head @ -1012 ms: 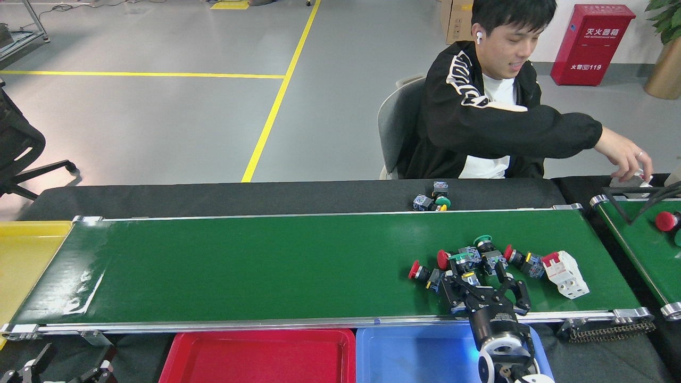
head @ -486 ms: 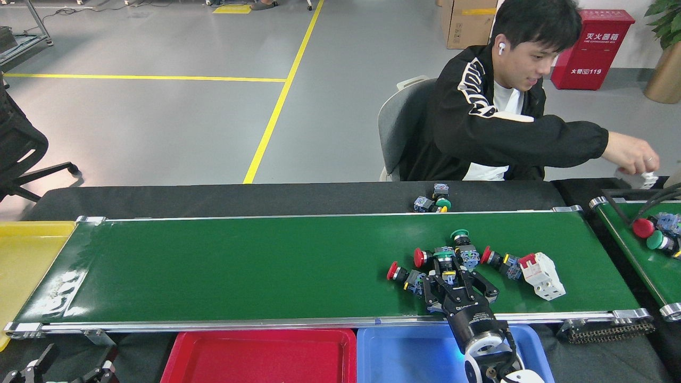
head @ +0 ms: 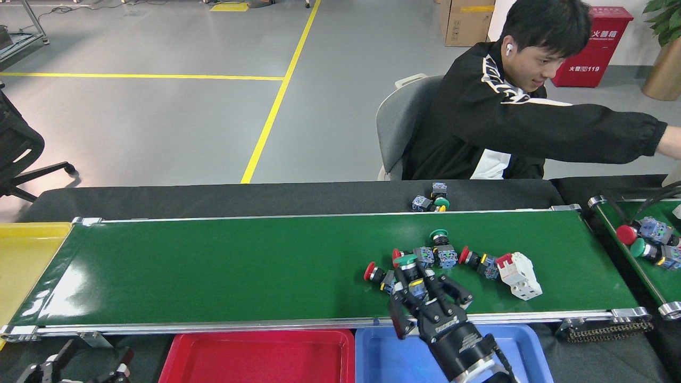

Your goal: Pick switch part from conveyor to tray

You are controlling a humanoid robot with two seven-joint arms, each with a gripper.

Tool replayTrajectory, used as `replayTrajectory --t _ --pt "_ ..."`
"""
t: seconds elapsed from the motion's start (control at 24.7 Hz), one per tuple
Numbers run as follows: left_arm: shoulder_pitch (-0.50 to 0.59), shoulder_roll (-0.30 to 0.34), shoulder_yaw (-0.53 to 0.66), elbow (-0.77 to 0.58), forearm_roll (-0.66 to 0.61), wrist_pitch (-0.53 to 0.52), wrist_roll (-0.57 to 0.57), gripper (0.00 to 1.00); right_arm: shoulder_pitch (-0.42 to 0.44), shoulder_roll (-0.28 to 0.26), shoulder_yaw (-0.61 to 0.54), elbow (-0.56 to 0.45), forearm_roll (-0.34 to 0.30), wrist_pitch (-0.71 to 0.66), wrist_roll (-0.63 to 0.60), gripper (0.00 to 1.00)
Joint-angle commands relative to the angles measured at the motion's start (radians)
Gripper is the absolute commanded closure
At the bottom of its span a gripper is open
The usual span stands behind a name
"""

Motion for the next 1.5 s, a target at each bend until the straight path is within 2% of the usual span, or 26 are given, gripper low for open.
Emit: replayTrajectory --t 0.0,0.16,0.28,0.36,0.61,0.69,0.77,0.89,1.01,1.3,1.38,1.46 --pt "-0.04 0.011 -0.079 -0.008 -0.001 -0.014 0.009 0.0 0.0 0.032 0.042 0.006 0.005 -0.01 0.016 0.0" --pt "-0.126 0.017 -0.235 0.006 -0.004 -0.021 0.009 0.0 0.006 0.096 0.051 0.043 0.007 0.009 0.042 0.01" --pt "-0.199 0.016 -0.34 0.062 -0.03 -0.014 0.007 0.0 -0.001 0.11 0.047 0.048 0.007 0.013 0.053 0.01" --pt "-0.229 0.005 -0.358 0.104 -0.061 -0.014 0.007 0.0 -0.007 0.114 0.036 0.041 0.007 0.035 0.052 0.01" --pt "-0.258 0.002 -0.355 0.174 -0.067 -0.014 0.009 0.0 -0.052 0.11 -0.203 0.04 0.005 0.309 0.044 0.01" --pt "-0.258 0.0 -0.358 0.182 -0.071 -0.007 0.01 0.0 -0.024 0.088 -0.242 0.034 0.007 0.355 0.039 0.01" --pt "-0.25 -0.007 -0.363 0.181 -0.107 0.011 0.012 0.0 0.039 0.05 -0.26 0.023 0.007 0.357 0.012 0.01" --pt "-0.259 -0.069 -0.386 0.193 -0.206 0.031 0.024 0.0 0.174 0.006 -0.26 -0.034 0.008 0.355 -0.073 0.01" --pt "-0.296 -0.124 -0.412 0.233 -0.286 0.083 0.026 0.0 0.217 -0.004 -0.26 -0.04 0.016 0.355 -0.102 0.01" --pt "-0.379 -0.132 -0.502 0.349 -0.3 0.17 0.03 0.0 0.135 0.018 -0.258 0.018 0.022 0.363 -0.096 0.01" --pt "-0.4 -0.13 -0.527 0.398 -0.303 0.2 0.052 0.0 0.097 0.045 -0.251 0.061 0.03 0.363 -0.094 0.01" --pt "-0.437 -0.126 -0.553 0.466 -0.303 0.235 0.073 0.0 0.043 0.085 -0.242 0.13 0.064 0.363 -0.093 0.01"
